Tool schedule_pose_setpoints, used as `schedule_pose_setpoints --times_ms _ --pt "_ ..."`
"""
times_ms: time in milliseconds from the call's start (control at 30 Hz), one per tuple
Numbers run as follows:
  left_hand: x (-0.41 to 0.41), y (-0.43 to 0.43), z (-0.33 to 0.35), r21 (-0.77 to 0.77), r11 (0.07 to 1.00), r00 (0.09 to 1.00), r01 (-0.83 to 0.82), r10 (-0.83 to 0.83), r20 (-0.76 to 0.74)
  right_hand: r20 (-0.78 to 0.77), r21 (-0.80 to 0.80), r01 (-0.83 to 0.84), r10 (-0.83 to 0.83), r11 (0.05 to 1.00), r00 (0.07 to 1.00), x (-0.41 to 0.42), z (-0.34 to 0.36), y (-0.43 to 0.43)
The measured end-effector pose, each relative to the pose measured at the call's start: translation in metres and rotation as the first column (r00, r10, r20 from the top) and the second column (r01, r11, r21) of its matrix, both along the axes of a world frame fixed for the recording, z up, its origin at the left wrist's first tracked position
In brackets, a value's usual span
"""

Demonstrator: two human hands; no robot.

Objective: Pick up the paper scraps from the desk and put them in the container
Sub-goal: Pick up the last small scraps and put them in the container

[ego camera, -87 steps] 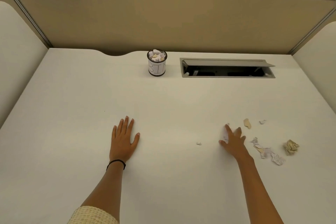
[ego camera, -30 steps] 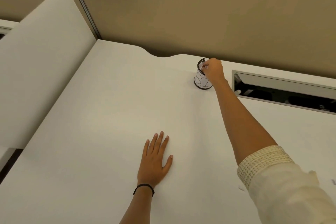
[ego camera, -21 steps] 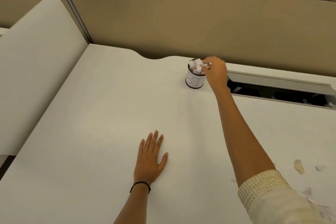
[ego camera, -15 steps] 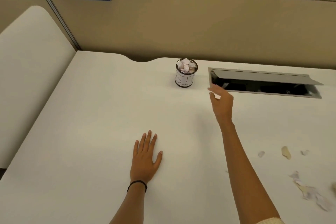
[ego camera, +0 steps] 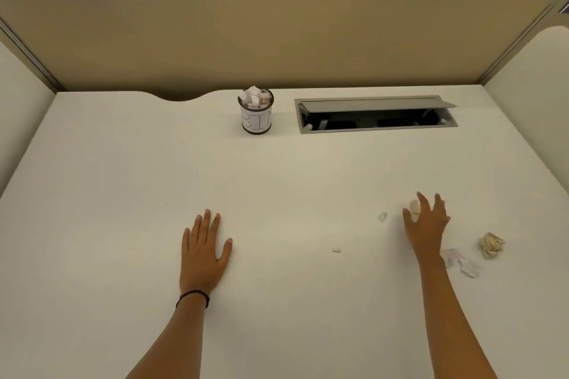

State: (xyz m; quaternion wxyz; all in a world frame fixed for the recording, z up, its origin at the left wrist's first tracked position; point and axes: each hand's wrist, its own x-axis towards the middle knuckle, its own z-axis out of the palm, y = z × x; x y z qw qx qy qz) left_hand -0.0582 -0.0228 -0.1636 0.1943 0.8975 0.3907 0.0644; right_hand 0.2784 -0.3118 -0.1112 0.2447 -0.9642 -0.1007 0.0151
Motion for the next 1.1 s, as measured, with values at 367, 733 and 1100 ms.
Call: schedule_pose_setpoints --times_ms 367,733,1100 --pt "0.000 0.000 0.001 0.011 1.000 1.000 0.001 -0.001 -0.001 -0.223 0.011 -0.103 0.103 0.995 0.969 0.023 -0.008 -0.015" --pt "0.001 -0.001 0.004 0.005 1.000 1.000 0.001 -0.001 0.000 -0.217 0.124 -0.363 0.382 0.923 0.898 -0.074 -0.013 0.020" --pt "-0.001 -0.001 0.004 -0.007 1.000 1.000 0.001 -0.001 0.018 -0.237 -0.052 -0.426 0.404 0.903 0.884 -0.133 -0.015 0.039"
